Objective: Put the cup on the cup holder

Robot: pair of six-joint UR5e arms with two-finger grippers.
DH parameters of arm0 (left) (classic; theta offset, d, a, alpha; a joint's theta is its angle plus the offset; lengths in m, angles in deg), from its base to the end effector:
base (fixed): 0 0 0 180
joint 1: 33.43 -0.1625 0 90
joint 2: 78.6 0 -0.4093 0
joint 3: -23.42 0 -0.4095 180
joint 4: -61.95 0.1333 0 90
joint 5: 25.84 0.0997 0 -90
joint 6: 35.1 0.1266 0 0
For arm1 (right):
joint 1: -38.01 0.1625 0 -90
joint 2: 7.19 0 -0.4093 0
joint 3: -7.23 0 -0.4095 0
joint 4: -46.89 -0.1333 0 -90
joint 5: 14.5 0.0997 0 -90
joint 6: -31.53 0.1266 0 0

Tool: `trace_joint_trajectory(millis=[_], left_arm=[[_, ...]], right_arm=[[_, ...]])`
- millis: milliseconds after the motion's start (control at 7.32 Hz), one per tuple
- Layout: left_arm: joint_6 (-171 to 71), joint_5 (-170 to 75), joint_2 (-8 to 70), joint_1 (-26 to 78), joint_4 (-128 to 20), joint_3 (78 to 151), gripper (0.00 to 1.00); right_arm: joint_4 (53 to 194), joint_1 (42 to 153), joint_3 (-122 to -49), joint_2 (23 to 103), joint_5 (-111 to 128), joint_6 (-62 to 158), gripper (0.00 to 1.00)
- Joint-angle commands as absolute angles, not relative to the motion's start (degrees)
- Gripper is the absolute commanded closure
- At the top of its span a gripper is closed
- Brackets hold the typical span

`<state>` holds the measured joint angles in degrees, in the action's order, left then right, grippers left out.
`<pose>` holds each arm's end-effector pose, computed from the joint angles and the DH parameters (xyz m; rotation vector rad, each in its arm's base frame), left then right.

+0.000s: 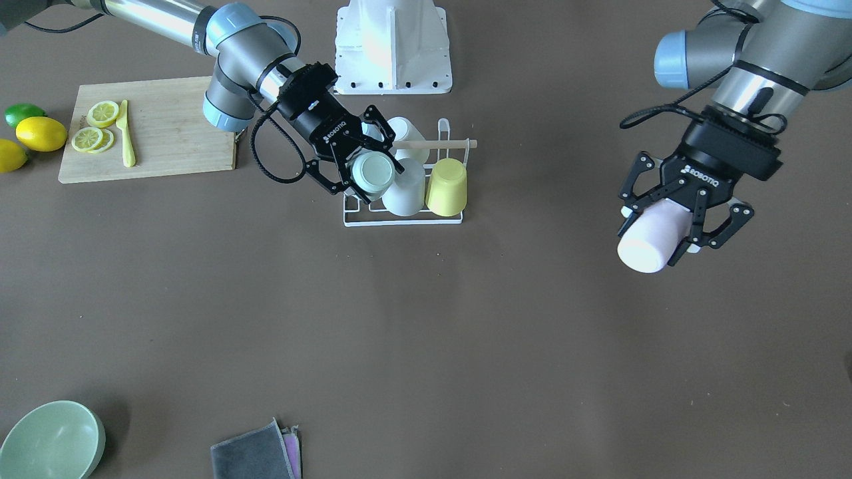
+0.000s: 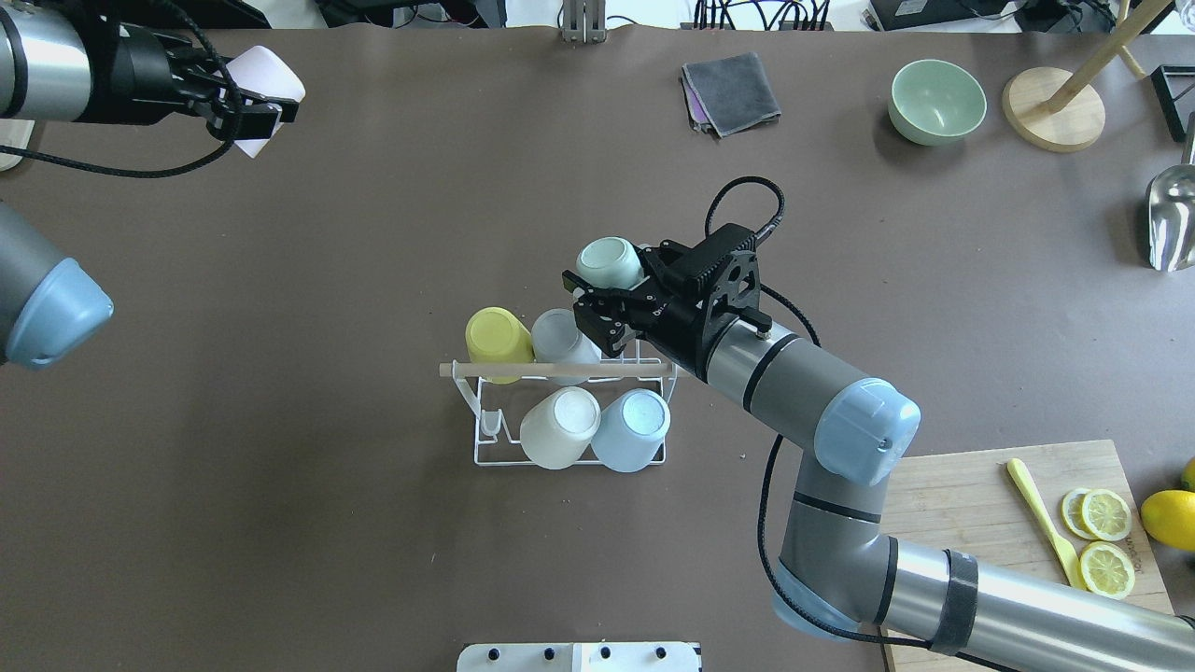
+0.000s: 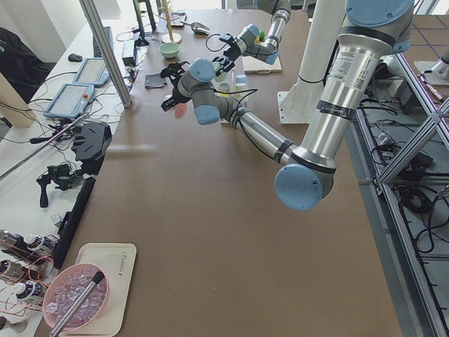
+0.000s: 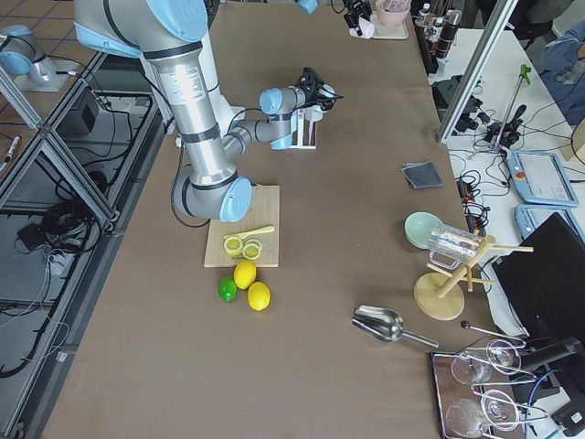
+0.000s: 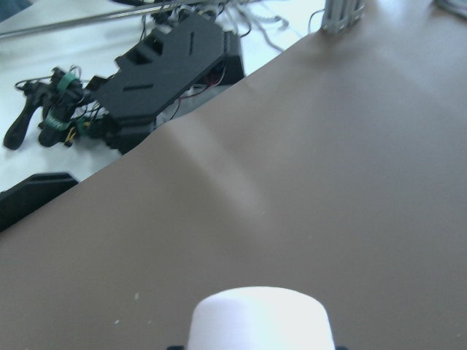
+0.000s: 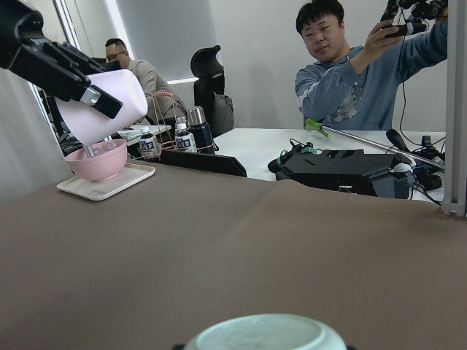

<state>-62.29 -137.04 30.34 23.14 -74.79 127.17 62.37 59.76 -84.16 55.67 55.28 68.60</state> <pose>0.2640 -0.5588 0.2521 1.0294 0.9602 0.3466 -0.5285 -0.4015 0.2072 1.2710 -1.2532 -0.0739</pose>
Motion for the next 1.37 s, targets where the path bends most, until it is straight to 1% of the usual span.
trace_joint_trajectory(millis=[0, 546, 820, 956, 1229], left_arm=[[-69.4, -129.0, 29.9, 16.8, -89.5, 127.2, 1.0], [-64.9, -100.1, 28.8, -5.9, -104.0, 127.3, 1.0], [-60.1, -80.2, 28.4, -20.4, -112.0, 128.9, 1.0], [-55.5, -78.8, 28.3, -23.1, -116.2, 129.2, 1.0], [-50.9, -76.2, 28.4, -25.2, -117.3, 128.6, 1.0]], right_arm=[[62.4, 59.5, -84.2, 56.0, 55.3, 68.2, 1.0], [62.4, 59.9, -84.2, 56.2, 55.3, 68.1, 1.0], [62.4, 60.1, -84.2, 56.2, 55.3, 68.1, 1.0], [62.4, 60.1, -84.2, 56.2, 55.3, 68.1, 1.0], [62.4, 60.1, -84.2, 56.2, 55.2, 68.1, 1.0]])
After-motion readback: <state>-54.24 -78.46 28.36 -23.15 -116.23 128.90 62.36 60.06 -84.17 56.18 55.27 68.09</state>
